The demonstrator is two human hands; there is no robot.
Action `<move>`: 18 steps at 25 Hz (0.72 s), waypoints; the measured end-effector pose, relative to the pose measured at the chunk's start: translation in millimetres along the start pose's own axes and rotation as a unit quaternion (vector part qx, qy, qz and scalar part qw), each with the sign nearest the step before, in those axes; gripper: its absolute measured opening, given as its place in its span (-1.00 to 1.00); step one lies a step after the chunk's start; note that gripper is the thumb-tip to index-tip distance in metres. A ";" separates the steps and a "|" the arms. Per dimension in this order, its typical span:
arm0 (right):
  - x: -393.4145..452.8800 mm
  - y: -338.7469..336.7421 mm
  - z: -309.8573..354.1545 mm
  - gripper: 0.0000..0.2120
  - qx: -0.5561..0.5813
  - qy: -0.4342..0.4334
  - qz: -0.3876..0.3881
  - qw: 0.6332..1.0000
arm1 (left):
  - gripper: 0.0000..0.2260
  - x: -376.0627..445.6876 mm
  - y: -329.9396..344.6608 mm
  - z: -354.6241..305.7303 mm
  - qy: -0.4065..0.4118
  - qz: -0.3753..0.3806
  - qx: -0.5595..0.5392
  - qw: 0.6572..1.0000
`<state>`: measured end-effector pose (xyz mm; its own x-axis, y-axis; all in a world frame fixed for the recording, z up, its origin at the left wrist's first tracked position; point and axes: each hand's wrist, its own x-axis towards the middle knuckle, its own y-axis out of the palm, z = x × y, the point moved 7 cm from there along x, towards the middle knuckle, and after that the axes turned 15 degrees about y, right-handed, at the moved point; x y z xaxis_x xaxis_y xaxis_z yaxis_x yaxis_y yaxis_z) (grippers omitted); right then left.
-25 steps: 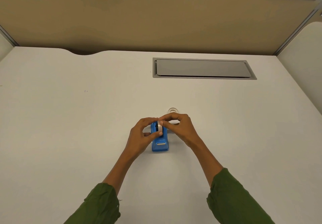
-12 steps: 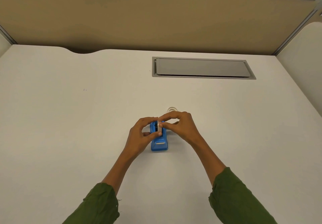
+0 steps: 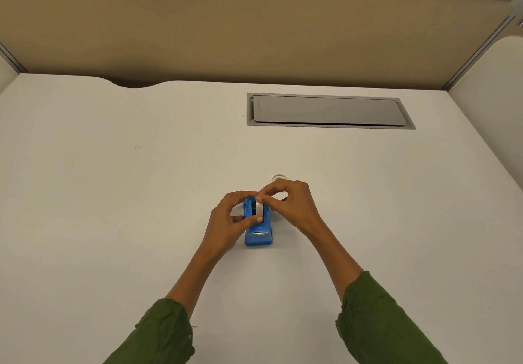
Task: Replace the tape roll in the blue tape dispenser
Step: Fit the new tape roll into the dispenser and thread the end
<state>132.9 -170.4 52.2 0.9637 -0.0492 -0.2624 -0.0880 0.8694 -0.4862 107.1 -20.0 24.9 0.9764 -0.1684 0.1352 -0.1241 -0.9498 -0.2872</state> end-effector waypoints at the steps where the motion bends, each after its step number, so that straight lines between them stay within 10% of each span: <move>1: 0.2 -0.3 0.1 -0.91 -0.002 0.001 -0.006 1.000 | -0.59 -0.2 0.1 0.0 -0.002 0.000 -0.001 1.000; 18: -18.3 7.3 25.3 -0.89 -0.226 -0.132 -0.025 0.965 | -0.61 1.6 1.7 1.2 0.013 0.001 0.001 1.000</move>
<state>120.9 -150.7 74.5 0.9949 0.0941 -0.0368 -0.0837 0.5633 -0.8220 108.7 -21.6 23.4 0.9712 -0.1767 0.1597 -0.1251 -0.9491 -0.2891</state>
